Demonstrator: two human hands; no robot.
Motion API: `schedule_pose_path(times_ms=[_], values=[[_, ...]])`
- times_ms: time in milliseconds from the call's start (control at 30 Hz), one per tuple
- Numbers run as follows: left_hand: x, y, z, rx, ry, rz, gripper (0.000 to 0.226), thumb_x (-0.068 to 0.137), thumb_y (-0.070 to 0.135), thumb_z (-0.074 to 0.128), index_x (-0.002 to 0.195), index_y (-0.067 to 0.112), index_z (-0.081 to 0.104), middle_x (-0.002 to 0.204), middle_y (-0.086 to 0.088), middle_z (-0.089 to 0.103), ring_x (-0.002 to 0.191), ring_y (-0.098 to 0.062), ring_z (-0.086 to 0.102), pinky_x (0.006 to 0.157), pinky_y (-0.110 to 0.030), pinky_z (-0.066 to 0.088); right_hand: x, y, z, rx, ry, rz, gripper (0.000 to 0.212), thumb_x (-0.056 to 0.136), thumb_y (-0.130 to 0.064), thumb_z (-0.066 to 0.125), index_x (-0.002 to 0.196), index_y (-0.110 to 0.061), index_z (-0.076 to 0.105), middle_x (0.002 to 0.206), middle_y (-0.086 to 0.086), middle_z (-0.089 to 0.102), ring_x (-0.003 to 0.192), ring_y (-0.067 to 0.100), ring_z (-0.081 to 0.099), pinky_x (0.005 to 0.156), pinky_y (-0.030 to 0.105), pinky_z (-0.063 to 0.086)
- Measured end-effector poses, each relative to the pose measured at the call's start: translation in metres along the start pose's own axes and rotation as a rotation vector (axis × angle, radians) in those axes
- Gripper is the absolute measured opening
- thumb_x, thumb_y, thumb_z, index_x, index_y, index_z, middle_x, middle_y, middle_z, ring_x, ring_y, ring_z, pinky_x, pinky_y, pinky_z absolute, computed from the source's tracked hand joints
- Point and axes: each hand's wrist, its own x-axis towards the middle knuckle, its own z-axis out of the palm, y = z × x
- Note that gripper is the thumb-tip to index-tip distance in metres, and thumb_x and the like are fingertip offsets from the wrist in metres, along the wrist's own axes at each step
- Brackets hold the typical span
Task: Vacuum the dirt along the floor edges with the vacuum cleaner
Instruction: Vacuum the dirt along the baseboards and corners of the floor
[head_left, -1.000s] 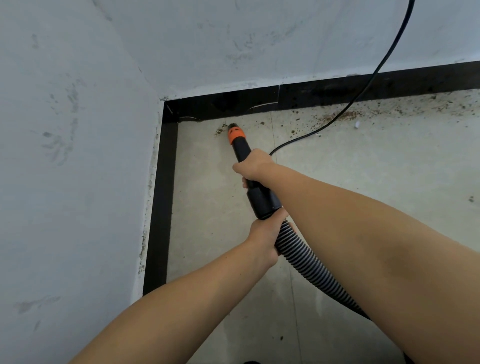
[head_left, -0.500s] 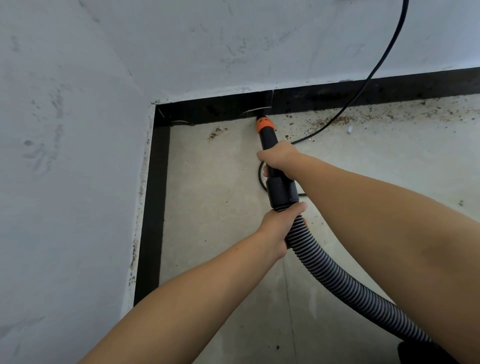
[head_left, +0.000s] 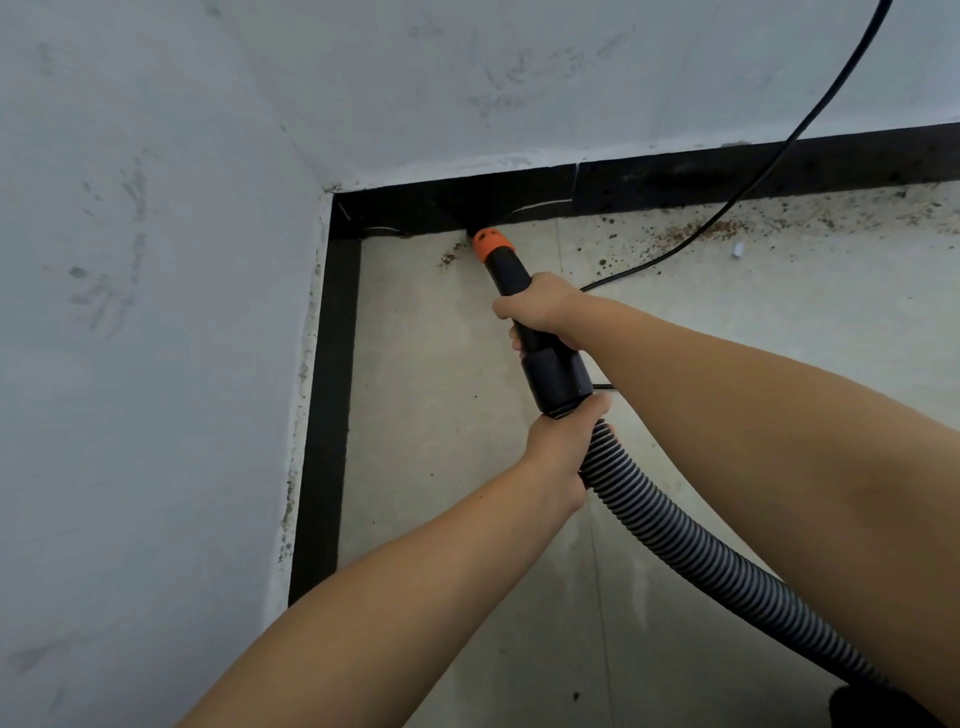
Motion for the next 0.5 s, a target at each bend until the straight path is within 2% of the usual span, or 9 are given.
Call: schedule_pose_path(times_ms=[100,233,400,500], values=[[-0.002,0.003,-0.001,-0.004,0.014,0.008,0.029,0.085,0.016,0.071,0.11,0.006,0.06,0.087,-0.008,0.063,0.084,-0.026,0.062,0.093,-0.047,0.053,-0.001,-0.005,0.003,-0.011,-0.054,-0.004,0.034,0.086,-0.011,0.061,0.114,-0.002,0.045,0.066,0.01,0.059,0.048,0.018,0.058,0.052,0.03,0.054],[-0.002,0.005,-0.001,0.003,0.013,0.014,0.041,0.086,0.018,0.071,0.123,0.005,0.058,0.116,-0.016,0.066,0.106,-0.033,0.064,0.096,-0.05,0.051,-0.003,-0.009,0.003,-0.028,-0.081,0.0,0.034,0.087,-0.011,0.06,0.116,-0.001,0.045,0.068,0.01,0.058,0.05,0.019,0.057,0.053,0.03,0.054],[-0.007,-0.006,0.0,0.017,-0.01,-0.004,0.038,0.087,0.017,0.069,0.121,0.004,0.059,0.099,-0.009,0.061,0.096,-0.028,0.059,0.098,-0.047,0.05,-0.008,0.0,-0.001,-0.026,-0.054,0.012,0.032,0.087,-0.01,0.06,0.114,-0.002,0.046,0.066,0.01,0.058,0.045,0.017,0.057,0.048,0.027,0.053],[-0.012,-0.012,0.001,0.004,0.003,-0.021,0.04,0.086,0.019,0.071,0.121,0.005,0.058,0.108,-0.011,0.066,0.106,-0.032,0.063,0.097,-0.049,0.05,-0.012,0.003,0.005,-0.079,-0.102,0.015,0.032,0.086,-0.011,0.061,0.113,-0.002,0.046,0.065,0.01,0.06,0.045,0.017,0.058,0.049,0.028,0.053]])
